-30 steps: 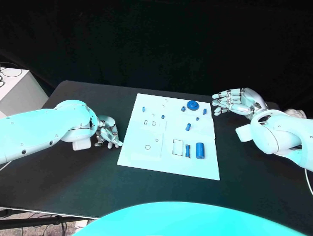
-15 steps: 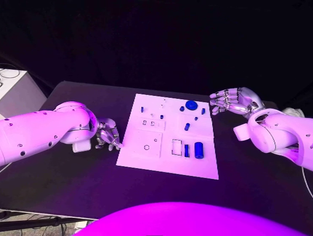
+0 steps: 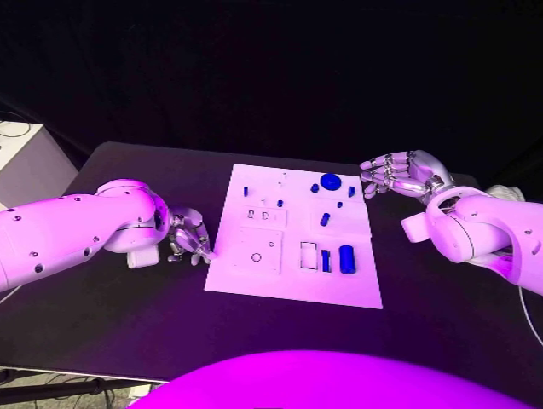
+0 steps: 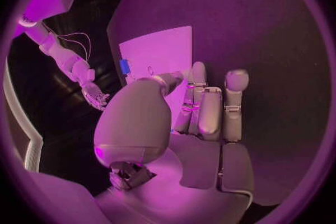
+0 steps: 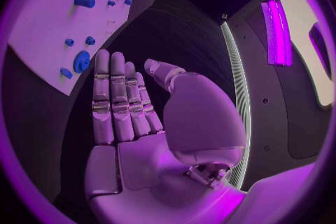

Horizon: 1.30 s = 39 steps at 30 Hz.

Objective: Assemble the parts on the task board

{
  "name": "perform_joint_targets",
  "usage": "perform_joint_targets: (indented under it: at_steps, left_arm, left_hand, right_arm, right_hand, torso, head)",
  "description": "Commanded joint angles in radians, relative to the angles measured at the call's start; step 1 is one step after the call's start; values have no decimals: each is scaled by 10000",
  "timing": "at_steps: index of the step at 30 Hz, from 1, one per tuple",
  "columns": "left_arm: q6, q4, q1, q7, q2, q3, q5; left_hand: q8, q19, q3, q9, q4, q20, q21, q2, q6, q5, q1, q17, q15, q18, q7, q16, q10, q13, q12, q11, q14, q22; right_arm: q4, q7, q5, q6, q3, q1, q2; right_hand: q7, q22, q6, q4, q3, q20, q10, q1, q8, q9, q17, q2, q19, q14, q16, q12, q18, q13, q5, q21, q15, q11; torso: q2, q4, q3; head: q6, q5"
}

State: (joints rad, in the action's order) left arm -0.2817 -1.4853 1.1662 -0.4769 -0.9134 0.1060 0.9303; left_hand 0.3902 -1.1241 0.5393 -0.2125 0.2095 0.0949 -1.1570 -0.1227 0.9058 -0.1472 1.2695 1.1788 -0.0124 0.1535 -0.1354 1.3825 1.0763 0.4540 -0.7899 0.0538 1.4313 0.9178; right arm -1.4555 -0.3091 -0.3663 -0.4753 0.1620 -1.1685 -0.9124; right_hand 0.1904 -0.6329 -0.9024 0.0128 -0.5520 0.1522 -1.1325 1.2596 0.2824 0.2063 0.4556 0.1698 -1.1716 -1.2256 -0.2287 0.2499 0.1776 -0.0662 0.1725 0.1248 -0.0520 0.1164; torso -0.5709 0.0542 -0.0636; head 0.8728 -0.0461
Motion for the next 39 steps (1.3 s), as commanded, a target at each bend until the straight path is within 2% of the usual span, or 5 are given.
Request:
perform_joint_targets:
  at_steps: [1, 28, 32, 36, 39]
  left_arm:
    - [-102, -52, -16, 291, 52, 4, -362]
    - [361, 150, -17, 540, -61, -12, -576]
    - [750, 343, -3, 894, -218, -110, -1112]
    - [1393, 606, 51, 1589, -316, -239, -1992]
    - [2399, 969, 125, 3061, -322, -315, -3439]
  left_hand:
    - [28, -43, 0, -16, -45, -6, -44, -26, 23, -2, 105, 9, 0, -139, 46, 33, 22, 15, -56, -31, 42, 9]
    - [-49, 402, -114, -30, -98, 34, 264, -200, -150, 23, 136, -628, 78, -45, -60, -300, -309, -77, 185, 70, -260, -466]
    - [64, 1764, -319, -114, -19, 120, 1477, -430, -194, 20, 99, -2426, 122, 280, -35, -1418, -567, -169, 327, 88, -1240, -2087]
    - [114, 2166, -507, -161, 71, 216, 2049, -601, -368, 12, 143, -4919, 220, 279, -116, -3205, -868, -242, 408, 172, -2745, -2453]
    - [201, 2549, -534, -213, 115, 436, 2903, -629, -649, 5, 395, -5499, 449, 265, -267, -4148, -1517, -693, 957, 410, -3527, -2972]
  right_arm:
    - [10, -108, -90, 159, -2, 2, 14]
    - [77, -177, -74, 164, 0, 4, 31]
    - [175, -260, -45, 186, 1, 4, 48]
    - [342, -352, 16, 180, 1, 4, 110]
    - [640, -473, 121, 148, 1, 4, 265]
  right_hand:
    - [68, 8, -30, 49, 28, 8, 34, -69, -50, -15, -11, -45, 65, -3, 43, -59, -4, 15, -10, 36, -66, 68]
    - [72, 27, -31, 35, 24, 12, 50, -47, -79, -19, -14, -44, 88, 12, 74, -95, -3, 15, -21, 33, -72, 74]
    - [75, 70, -32, 15, 24, 34, 131, -24, -125, -24, -31, -22, 169, 94, 158, -183, -13, 24, -27, 1, -105, 99]
    - [72, 188, -43, -3, 8, 94, 208, 8, -193, -27, -99, -20, 400, 358, 370, -309, -38, 33, -25, -122, -184, 136]
    - [87, 315, -38, -15, 0, 156, 240, 28, -257, -29, -174, -16, 583, 567, 550, -398, -48, 37, -22, -237, -253, 169]
  torso:
    - [0, 4, 0]
    - [1, 12, -6]
    - [12, 7, -8]
    - [18, -7, -2]
    - [28, -29, 6]
  head:
    - [-2, 6]
    - [-2, 179]
    - [-87, 339]
    - [-260, 465]
    - [-468, 552]
